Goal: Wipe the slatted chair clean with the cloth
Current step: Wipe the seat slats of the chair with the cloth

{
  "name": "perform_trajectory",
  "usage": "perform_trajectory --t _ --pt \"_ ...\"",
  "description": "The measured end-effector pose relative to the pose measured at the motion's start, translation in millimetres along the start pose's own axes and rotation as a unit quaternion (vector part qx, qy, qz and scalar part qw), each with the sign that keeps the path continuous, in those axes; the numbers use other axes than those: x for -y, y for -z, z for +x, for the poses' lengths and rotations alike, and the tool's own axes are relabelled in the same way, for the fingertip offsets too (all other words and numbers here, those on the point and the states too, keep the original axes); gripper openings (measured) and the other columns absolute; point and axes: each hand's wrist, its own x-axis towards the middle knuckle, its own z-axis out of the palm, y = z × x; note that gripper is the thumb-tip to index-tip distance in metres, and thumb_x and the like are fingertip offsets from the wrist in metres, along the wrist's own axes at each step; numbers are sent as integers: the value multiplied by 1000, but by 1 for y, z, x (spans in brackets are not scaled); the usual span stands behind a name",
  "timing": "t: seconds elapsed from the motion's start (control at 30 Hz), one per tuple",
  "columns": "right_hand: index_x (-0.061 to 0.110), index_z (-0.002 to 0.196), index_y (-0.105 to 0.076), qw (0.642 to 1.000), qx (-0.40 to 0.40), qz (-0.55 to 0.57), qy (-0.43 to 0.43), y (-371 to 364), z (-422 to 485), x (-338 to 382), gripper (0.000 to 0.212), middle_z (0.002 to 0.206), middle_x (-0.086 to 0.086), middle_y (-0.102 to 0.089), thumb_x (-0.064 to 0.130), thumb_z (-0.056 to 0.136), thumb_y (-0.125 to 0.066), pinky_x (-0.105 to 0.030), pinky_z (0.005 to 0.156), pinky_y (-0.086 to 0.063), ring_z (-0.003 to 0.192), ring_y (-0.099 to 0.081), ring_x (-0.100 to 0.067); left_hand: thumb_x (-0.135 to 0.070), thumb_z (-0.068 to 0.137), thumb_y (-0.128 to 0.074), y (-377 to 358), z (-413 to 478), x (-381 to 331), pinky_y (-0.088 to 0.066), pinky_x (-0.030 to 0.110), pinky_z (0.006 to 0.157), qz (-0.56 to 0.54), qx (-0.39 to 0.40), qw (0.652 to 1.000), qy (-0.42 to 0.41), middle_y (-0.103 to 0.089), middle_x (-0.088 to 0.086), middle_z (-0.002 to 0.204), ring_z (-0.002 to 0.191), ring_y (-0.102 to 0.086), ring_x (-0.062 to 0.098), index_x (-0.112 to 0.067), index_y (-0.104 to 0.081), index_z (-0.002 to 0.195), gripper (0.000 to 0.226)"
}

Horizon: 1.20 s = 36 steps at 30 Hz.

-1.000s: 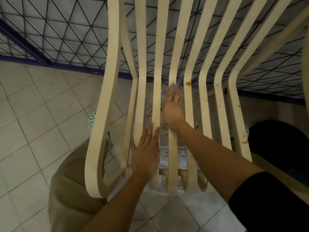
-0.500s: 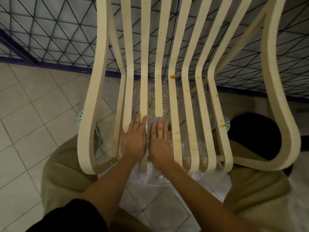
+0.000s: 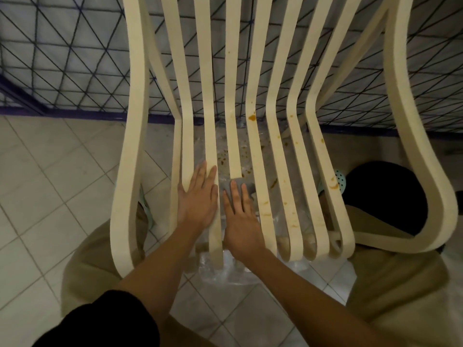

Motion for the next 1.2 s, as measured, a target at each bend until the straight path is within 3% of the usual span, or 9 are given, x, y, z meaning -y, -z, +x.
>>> perform_trajectory --t 0.13,0.33,0.4,0.47,0.57,0.73,0.97,1.2 --pt "15 155 0 1000 -7 8 0 3 6 1 85 161 -7 17 12 80 -41 -52 115 -25 146 21 -31 -35 103 -17 -1 0 -2 -25 54 111 9 -13 1000 -8 2 -6 163 150 -1 9 -30 -7 155 53" --pt "14 155 -7 1000 1 10 8 9 23 1 86 161 -8 18 10 79 -47 -52 115 -27 145 24 -32 -36 101 -13 1 0 -2 -26 54 110 1 -20 1000 -7 -6 -6 163 149 -9 8 -28 -14 155 54" --pt "15 155 -4 1000 -1 14 3 9 32 0 78 160 -6 19 12 84 -35 -50 116 -26 145 24 -31 -34 103 -16 0 0 -1 -25 52 111 -1 -19 1000 -4 -6 -6 163 148 -8 6 -23 -13 155 54" --pt "17 155 -1 1000 -16 15 -11 8 45 -2 69 161 -5 18 20 89 -21 -50 114 -30 147 14 -35 -33 104 -21 0 0 0 -23 51 112 -12 -20 1000 0 -7 -6 163 148 -8 5 -20 -13 155 54" --pt "17 155 -2 999 -25 19 -22 9 65 -8 68 162 -5 12 27 96 -34 -46 104 -44 143 -18 -42 -32 104 -19 -1 -1 -1 -22 50 113 -13 -17 1000 -1 -6 -6 163 148 -8 6 -19 -11 156 53" --pt "11 154 1 1000 -21 6 2 15 112 -16 70 161 -9 14 27 98 -36 -50 112 -34 146 -1 -42 -37 99 -5 -3 1 1 -13 49 116 -29 -11 999 9 -2 -8 162 148 -5 4 -22 -6 156 58" --pt "13 154 7 1000 6 0 5 22 171 -28 71 160 -8 20 28 100 -36 -49 117 -24 147 7 -39 -35 102 -9 1 33 -2 -1 51 117 -5 -10 1000 24 3 -4 163 149 1 7 -20 2 155 56" --pt "16 154 10 999 19 0 -25 40 218 -27 76 159 -7 24 23 98 -41 -47 109 -36 146 -1 -43 -35 103 -12 5 37 -6 -7 55 118 -15 11 999 32 2 -3 163 149 4 10 -19 4 155 56"
